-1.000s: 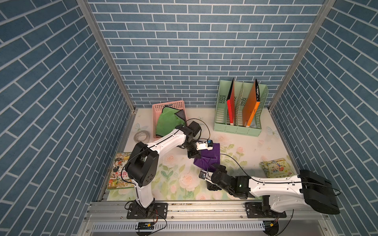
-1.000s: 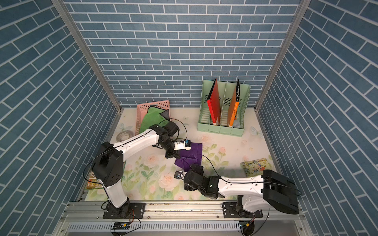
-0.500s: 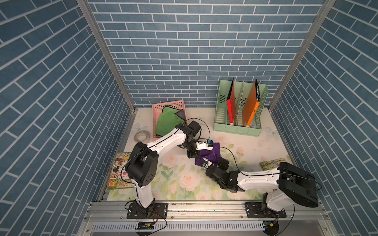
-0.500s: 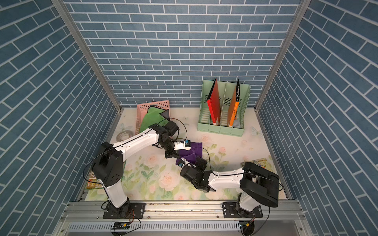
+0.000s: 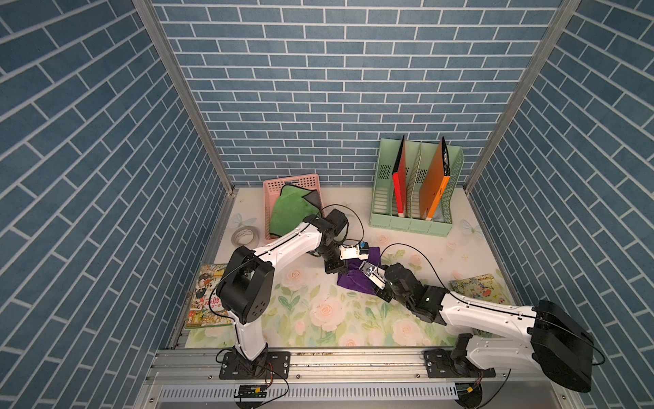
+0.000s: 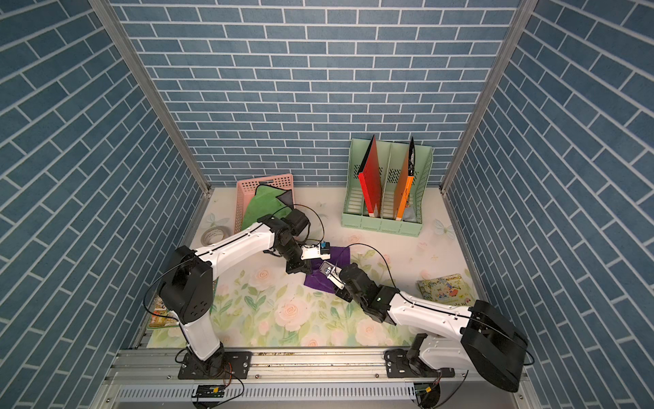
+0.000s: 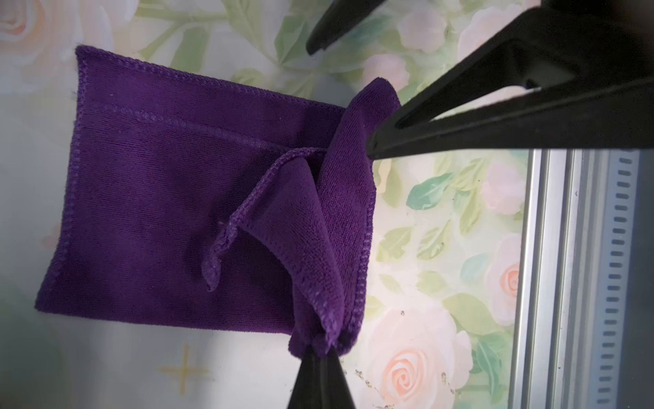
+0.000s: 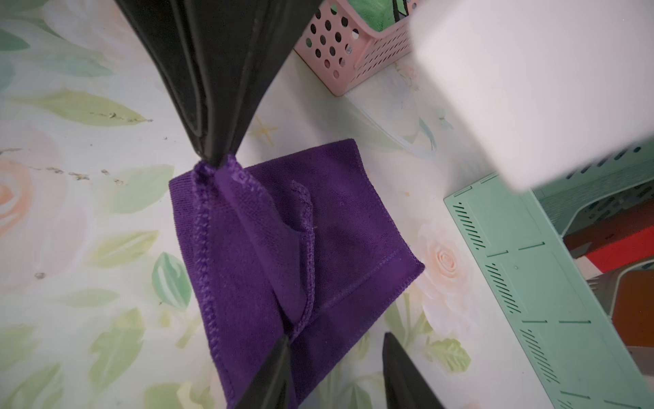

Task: Fold the square dishcloth
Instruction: Fold the cleaning item at the center of the board.

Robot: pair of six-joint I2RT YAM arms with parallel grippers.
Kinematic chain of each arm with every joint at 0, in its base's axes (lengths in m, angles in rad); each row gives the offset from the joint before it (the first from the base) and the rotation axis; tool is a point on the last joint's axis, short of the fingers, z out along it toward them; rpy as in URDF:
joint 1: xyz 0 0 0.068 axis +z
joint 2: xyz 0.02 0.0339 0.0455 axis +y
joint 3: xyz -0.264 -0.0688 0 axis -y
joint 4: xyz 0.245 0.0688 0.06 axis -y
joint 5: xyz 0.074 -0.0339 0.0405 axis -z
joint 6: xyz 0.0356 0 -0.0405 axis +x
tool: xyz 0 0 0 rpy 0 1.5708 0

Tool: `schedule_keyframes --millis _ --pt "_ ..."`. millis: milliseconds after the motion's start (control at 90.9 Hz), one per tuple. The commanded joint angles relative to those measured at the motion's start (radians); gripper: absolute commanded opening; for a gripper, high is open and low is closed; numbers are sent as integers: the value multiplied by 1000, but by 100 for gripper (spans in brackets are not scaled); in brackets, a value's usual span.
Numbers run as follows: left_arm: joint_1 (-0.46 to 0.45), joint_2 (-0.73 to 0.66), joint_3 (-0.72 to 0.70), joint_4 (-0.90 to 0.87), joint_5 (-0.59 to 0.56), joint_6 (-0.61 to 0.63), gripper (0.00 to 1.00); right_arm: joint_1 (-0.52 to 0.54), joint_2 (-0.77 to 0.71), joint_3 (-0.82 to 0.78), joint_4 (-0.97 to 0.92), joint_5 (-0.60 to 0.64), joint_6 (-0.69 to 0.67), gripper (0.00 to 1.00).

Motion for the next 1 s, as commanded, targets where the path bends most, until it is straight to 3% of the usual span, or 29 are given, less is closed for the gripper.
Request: schedule_keyframes --millis 0,88,143,308,385,572,792,902,990 --pt "7 49 21 44 -53 -52 0 -39 -25 38 -56 -209 1 54" --pt "29 91 52 69 -49 -98 0 -75 -89 38 -96 -365 -13 76" --pt "42 109 74 81 -42 -117 0 -77 -119 35 -130 -386 -46 85" --pt "50 133 122 70 -17 -122 0 -78 -31 64 -239 -277 -131 86" --pt "50 139 131 61 -20 -123 0 -91 33 81 -227 -287 -140 84" --pt "50 116 99 65 -37 -115 0 -164 154 106 -130 -303 -118 62" --pt "51 108 95 62 -41 -110 0 -203 207 115 -64 -307 -104 28" --pt "52 103 88 65 -41 -110 0 -208 204 116 -68 -307 -106 0" --pt "51 101 95 60 -46 -110 0 -211 191 119 -76 -314 -107 0"
